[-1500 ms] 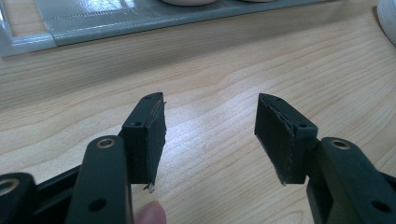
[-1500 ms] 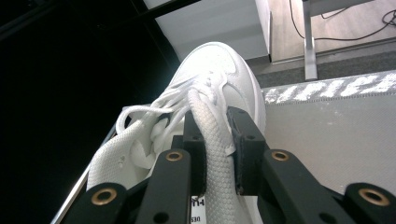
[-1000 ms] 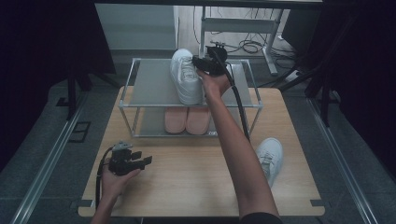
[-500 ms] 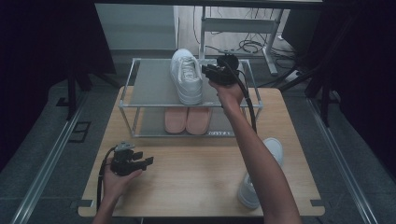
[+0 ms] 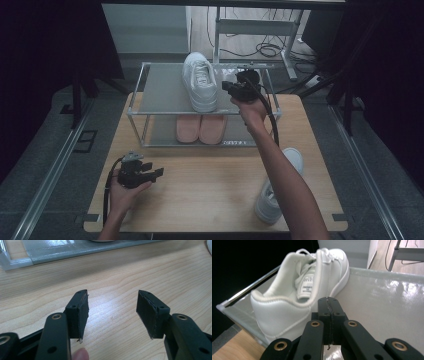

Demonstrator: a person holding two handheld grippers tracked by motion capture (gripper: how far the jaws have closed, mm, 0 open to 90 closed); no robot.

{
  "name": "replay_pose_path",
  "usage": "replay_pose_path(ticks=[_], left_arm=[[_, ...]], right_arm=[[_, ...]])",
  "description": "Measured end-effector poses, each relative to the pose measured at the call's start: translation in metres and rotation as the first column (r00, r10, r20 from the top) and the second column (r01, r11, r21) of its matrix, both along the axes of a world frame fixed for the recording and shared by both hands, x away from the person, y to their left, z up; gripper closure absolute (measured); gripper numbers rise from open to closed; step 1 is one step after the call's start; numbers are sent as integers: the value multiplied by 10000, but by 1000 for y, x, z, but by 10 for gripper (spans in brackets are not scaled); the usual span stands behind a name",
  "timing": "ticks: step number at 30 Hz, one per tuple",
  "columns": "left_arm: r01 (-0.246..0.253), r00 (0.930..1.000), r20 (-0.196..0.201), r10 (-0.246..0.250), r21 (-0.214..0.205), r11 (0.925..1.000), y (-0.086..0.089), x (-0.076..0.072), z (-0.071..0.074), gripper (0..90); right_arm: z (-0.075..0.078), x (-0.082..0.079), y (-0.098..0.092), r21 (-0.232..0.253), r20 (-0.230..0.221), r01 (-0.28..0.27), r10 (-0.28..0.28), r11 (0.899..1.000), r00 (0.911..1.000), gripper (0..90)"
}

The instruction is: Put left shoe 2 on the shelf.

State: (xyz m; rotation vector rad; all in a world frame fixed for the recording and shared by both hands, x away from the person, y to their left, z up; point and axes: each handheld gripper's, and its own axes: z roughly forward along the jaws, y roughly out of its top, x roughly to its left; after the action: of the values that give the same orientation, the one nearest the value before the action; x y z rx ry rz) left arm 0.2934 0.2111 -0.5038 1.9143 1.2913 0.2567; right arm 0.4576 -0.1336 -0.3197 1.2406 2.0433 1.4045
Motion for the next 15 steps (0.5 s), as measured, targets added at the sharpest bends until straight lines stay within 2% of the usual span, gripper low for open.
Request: replay_pose_path(ticks=[15], left_arm=[[74, 10000, -56, -73, 105, 9999, -2, 1, -1, 432]], right_arm=[[-16, -2, -4, -281, -311, -212, 203, 9994, 9993, 900]])
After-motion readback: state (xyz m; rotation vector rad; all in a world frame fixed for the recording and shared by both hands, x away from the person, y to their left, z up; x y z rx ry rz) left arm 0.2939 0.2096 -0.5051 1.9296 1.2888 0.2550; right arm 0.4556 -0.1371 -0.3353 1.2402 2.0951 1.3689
